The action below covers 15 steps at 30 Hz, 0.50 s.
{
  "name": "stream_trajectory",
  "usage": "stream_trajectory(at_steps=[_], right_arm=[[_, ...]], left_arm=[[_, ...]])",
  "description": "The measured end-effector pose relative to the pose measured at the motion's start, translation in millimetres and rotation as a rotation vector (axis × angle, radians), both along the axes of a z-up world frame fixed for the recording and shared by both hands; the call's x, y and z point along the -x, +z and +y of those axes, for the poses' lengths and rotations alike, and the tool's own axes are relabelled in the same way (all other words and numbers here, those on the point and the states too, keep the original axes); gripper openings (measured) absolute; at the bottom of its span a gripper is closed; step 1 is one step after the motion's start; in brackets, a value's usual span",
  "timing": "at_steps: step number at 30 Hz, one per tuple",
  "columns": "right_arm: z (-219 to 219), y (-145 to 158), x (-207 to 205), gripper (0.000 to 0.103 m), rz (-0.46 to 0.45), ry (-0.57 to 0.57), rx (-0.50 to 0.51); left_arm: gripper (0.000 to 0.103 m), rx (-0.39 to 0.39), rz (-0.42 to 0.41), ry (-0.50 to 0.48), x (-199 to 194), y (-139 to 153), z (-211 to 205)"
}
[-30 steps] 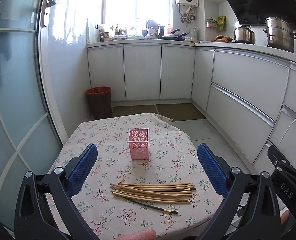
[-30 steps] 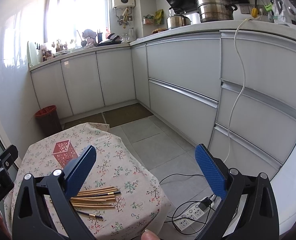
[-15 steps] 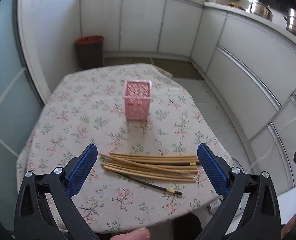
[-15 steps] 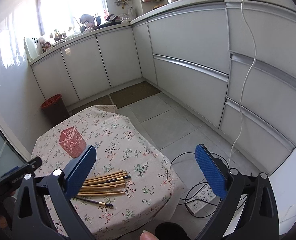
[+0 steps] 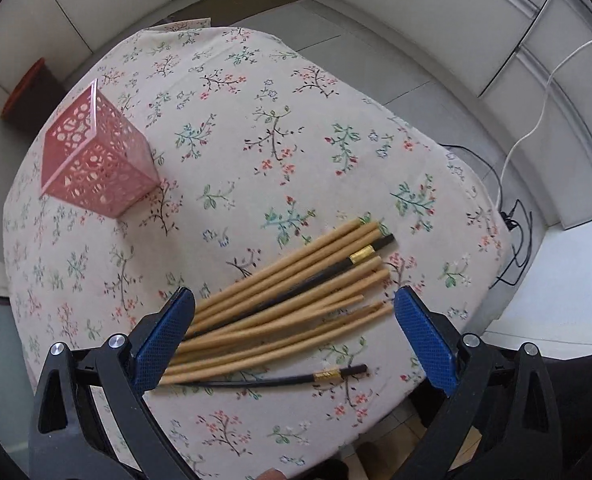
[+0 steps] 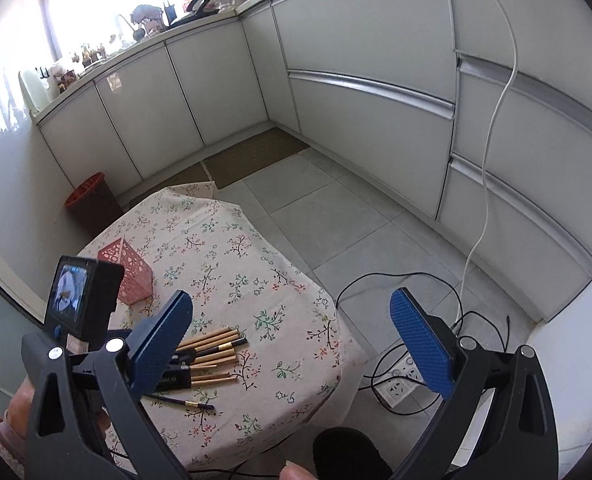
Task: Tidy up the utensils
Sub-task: 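Lower the left gripper onto the chopstick bundle and grasp one wooden chopstick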
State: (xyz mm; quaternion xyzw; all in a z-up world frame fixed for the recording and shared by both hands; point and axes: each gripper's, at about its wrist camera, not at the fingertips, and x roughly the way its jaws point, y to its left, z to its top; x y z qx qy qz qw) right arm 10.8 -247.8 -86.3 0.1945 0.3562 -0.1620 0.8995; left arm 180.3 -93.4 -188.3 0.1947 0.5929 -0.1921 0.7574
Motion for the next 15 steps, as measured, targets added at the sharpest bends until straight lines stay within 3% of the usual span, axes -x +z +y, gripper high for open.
stream_trajectory(at_steps=[5,8,15], right_arm=[[-2.3,-15.0,-14.4,0.096,0.061,0.010,-0.025],[-4.0,-25.7,-21.3,0.096,0.099,0.014,-0.041],[-12.0,-46.7,-36.7,0.096,0.174,0.004,-0.114]], left_arm=[[0.072,-0.052,0.087,0.018,-31.6,-29.8,1.8],[0.062,-0.059,0.096,0.015,-40.4,-43.5,1.4],[0.061,-0.020,0.107,0.020,-64.3,-53.6,4.1]])
